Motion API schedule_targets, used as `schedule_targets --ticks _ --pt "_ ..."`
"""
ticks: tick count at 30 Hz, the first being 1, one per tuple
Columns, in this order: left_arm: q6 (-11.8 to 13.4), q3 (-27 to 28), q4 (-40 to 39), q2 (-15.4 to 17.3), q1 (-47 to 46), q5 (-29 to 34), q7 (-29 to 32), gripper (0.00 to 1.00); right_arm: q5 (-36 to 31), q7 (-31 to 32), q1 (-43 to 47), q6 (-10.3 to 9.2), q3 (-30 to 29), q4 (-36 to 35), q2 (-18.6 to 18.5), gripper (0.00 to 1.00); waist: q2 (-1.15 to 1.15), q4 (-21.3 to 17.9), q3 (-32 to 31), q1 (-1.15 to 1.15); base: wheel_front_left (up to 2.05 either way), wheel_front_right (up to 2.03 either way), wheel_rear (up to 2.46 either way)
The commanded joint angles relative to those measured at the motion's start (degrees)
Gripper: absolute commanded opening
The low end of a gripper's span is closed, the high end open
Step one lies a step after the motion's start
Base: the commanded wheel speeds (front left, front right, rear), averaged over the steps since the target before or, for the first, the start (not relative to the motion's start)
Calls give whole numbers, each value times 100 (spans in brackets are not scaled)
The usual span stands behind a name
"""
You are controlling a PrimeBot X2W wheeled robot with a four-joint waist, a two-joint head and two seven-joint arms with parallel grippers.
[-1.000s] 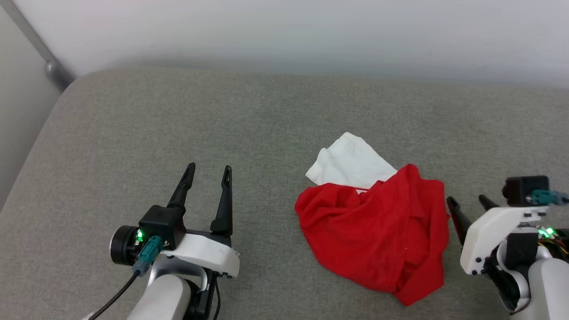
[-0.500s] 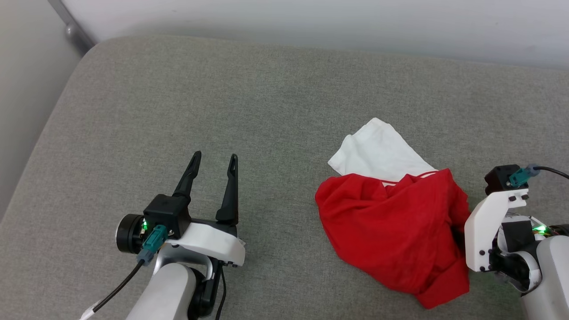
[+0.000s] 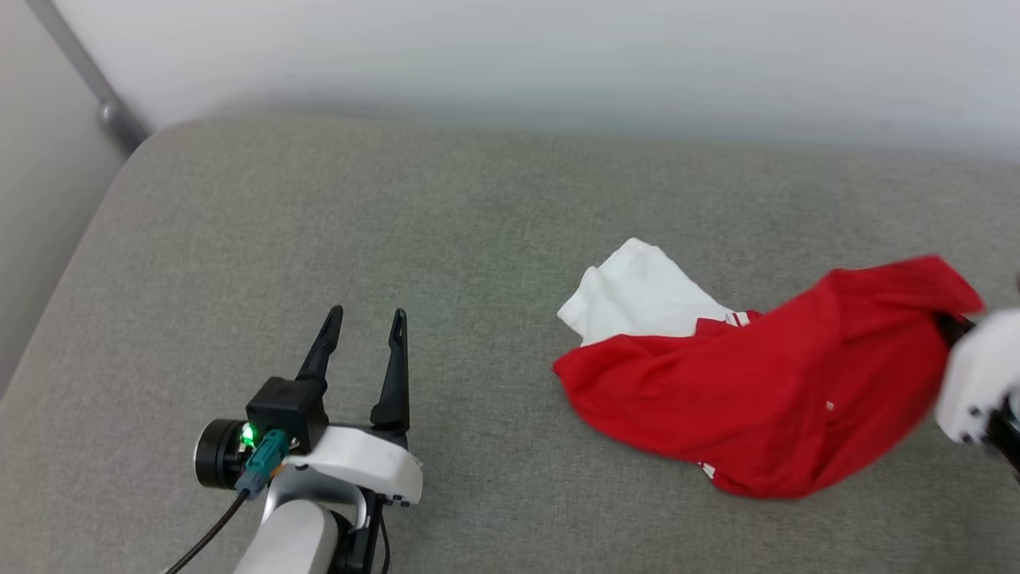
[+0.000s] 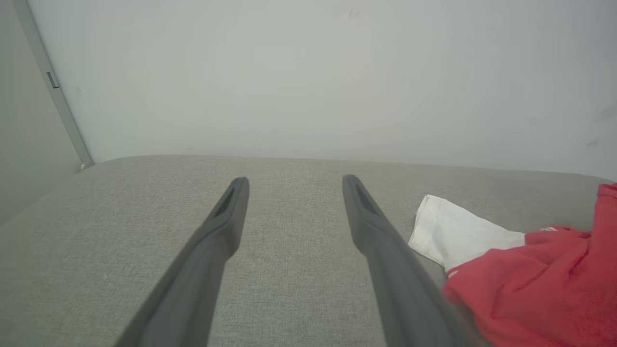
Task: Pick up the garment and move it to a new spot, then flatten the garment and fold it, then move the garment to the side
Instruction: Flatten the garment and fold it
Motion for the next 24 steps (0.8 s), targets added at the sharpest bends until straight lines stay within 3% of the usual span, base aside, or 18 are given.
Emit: schedule_targets --ticks 1,6,11,12,13,14,15,24 --pt "-4 14 11 21 84 2 -15 100 -100 -79 313 -4 -290 -36 86 0 0 -105 -134 -1 0 0 0" --pt "7 52 57 86 270 -37 -15 100 -211 -350 1180 -5 -1534 13 523 0 0 -220 -364 -1 0 0 0" --pt "87 100 84 147 474 -109 57 100 -239 -705 1978 -4 -2220 594 940 0 0 -300 -563 -1 0 0 0" --pt "104 113 82 162 513 -126 71 100 -246 -783 2066 -3 -2265 726 999 13 0 -321 -590 -1 0 0 0" --pt "120 125 75 174 553 -137 98 100 -236 -889 2120 -4 -2279 843 1055 43 0 -344 -617 -1 0 0 0" --pt "141 134 59 184 597 -139 113 100 -192 -1005 2145 -4 -2282 936 1095 82 0 -366 -646 -1 0 0 0" --pt "159 137 38 201 633 -147 127 100 -155 -1145 2167 -3 -2263 996 1133 100 0 -385 -666 -1 0 0 0" --pt "263 188 -118 339 871 -217 269 100 -359 -3129 1957 -4 -2208 450 1162 100 0 -507 -851 -1 0 0 0"
